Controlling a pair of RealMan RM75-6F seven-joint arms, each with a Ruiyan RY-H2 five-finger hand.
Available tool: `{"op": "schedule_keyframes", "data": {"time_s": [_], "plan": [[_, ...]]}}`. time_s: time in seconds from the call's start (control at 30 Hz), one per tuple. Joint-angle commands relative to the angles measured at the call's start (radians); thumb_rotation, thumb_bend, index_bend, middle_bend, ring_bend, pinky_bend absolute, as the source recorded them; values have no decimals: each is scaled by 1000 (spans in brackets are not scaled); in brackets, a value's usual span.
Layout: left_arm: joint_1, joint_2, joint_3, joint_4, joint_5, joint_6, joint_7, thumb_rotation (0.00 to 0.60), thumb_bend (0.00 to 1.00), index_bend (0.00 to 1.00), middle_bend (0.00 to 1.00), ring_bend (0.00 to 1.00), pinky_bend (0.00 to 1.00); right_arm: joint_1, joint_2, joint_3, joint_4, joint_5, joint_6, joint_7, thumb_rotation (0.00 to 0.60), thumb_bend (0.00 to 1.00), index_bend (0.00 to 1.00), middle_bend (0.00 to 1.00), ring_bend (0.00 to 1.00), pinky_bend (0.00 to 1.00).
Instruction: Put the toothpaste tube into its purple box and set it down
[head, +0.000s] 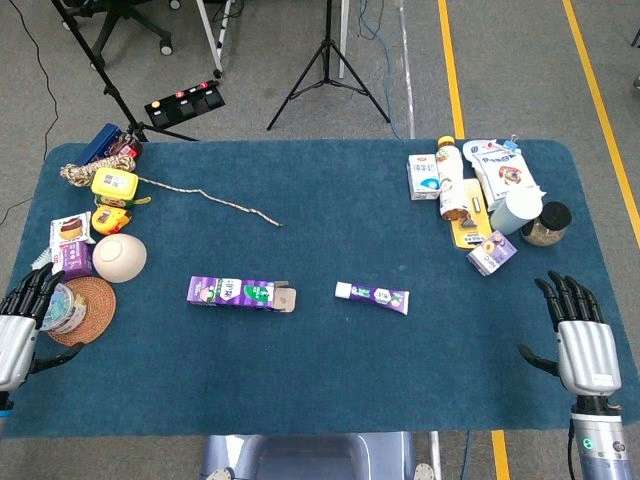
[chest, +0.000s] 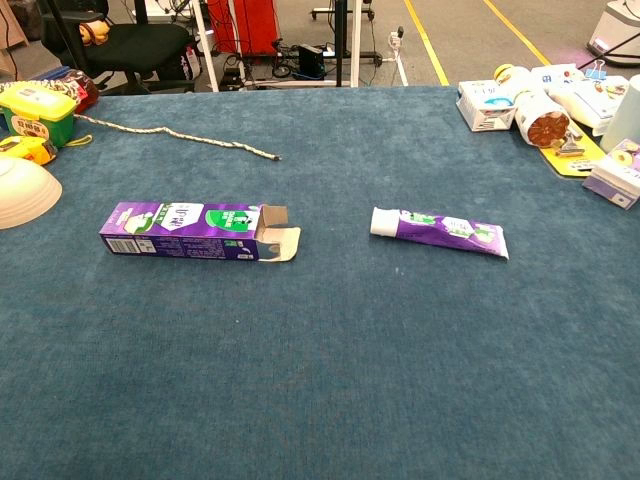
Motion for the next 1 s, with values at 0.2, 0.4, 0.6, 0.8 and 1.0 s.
{"op": "schedule_keyframes", "data": {"time_s": [0.2,0.4,0.6,0.8,1.0], "plan": [[14,4,-6,-1,20,9,-2,600,74,0,0,0,154,1,-6,-3,-4,-13,-23,-3,600,0,108,62,49,96],[31,30,-9,-45,32,25,12,600,74,0,0,0,154,31,-18,0,-9,-22,-83,-9,600,0,107,63,51,101],[24,60,-17,-132,31,-4,59,600,74,0,0,0,154,105,-27,36,-42,-3,-183,-48,600,0,111,84,67,104],[18,79,-20,-186,28,-34,130,600,74,0,0,0,154,210,-59,85,-105,35,-308,-157,600,0,116,98,77,110],[20,92,-26,-197,31,-37,112,600,74,0,0,0,154,288,-128,139,-127,137,-366,-305,600,0,138,134,114,143]]}}
